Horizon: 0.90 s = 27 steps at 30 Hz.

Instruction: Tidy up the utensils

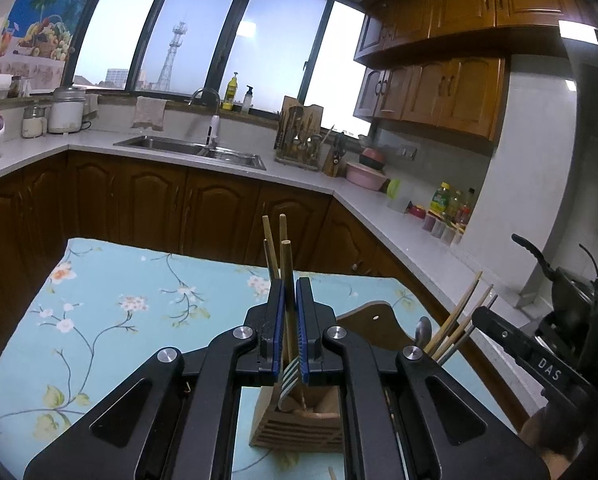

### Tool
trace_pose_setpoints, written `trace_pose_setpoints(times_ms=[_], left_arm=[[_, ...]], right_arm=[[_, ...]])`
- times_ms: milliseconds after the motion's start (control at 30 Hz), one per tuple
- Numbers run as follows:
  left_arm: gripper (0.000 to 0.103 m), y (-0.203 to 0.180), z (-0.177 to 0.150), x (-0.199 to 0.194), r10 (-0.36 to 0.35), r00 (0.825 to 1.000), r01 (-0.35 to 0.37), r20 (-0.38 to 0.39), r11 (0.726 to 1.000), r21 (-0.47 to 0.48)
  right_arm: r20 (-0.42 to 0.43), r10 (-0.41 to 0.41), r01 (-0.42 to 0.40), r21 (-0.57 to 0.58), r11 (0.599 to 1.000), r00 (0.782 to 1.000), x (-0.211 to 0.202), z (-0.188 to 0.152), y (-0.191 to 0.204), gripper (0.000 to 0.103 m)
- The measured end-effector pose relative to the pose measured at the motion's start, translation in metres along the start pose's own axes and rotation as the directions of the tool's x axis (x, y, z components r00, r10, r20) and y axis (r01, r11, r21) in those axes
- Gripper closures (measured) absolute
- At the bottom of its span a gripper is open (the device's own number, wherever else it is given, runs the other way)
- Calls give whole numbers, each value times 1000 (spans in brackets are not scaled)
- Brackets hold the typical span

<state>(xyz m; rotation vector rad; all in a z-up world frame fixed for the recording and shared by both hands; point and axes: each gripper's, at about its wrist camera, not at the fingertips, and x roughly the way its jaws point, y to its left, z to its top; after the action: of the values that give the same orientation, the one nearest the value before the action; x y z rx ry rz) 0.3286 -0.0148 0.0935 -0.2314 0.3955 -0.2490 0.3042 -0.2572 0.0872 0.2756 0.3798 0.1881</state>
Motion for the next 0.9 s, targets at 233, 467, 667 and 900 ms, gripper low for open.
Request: trace_pose_setpoints(times_ms=[233, 467, 667, 900], left_arm=[[89, 2, -2, 0, 1, 1000, -2, -18, 1000, -8], [63, 7, -3, -18, 11, 1000, -10, 8, 999, -37], [32, 17, -15, -45, 46, 999, -44, 28, 996, -82], [19, 35, -56, -81, 79, 997, -77, 5, 987, -142]], right_arm=[[-7, 7, -7, 6, 1000, 1000, 0, 0, -2, 94], [7, 18, -18, 32, 999, 1000, -11, 2, -3, 64], [38, 23, -24, 42, 999, 999, -32, -3, -4, 44], [10, 22, -23, 53, 998, 1000, -50, -38, -10, 28]])
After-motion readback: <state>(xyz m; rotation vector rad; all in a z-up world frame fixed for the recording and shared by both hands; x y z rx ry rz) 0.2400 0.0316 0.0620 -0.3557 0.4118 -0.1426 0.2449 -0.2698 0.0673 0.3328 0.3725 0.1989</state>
